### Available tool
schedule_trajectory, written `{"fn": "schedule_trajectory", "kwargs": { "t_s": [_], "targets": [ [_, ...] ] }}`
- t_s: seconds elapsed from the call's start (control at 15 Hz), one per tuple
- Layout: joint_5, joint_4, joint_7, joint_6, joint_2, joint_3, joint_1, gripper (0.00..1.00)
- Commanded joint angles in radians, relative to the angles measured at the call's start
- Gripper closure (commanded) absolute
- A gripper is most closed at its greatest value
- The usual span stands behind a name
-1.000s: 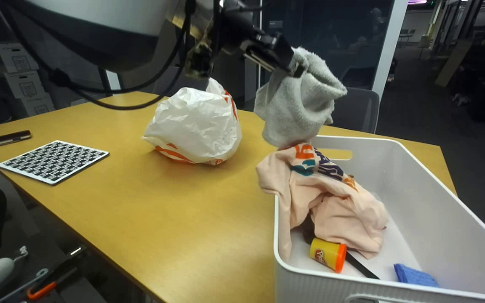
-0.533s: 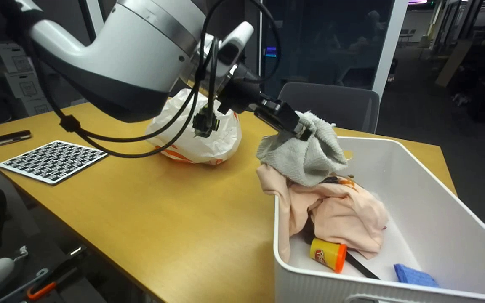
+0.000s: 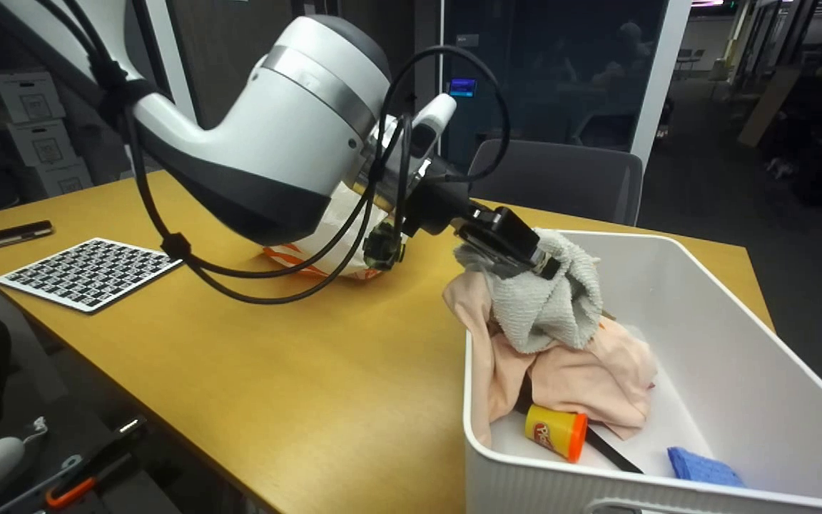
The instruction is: Move the items, which are in the plastic, to the laundry basket
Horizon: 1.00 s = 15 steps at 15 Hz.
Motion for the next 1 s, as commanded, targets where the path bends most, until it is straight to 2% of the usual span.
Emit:
{"fn": "schedule_trajectory", "kwargs": {
  "t_s": [0.0, 0.2, 0.27, 0.4, 0.53, 0.67, 0.73, 0.93],
  "targets": [
    [-0.024, 0.060, 0.061, 0.104, -0.110, -0.028, 0.015, 0.31],
    [-0.018, 0.091, 0.063, 0.177, -0.175, -0.086, 0.073, 0.06],
    [-0.006, 0.094, 0.062, 0.204, -0.174, -0.101, 0.092, 0.01],
    [0.012, 0.074, 0.050, 0.226, -0.102, -0.130, 0.159, 0.00],
    [-0.003, 0.026, 0.011, 0.153, 0.010, -0.166, 0.260, 0.00],
    [-0.008, -0.029, -0.016, 0.084, 0.095, -0.229, 0.386, 0.00],
    [0.127, -0.086, -0.153, 0.043, 0.120, -0.272, 0.473, 0.00],
    [0.284, -0.140, -0.283, -0.098, 0.171, -0.393, 0.680, 0.00]
  ]
}}
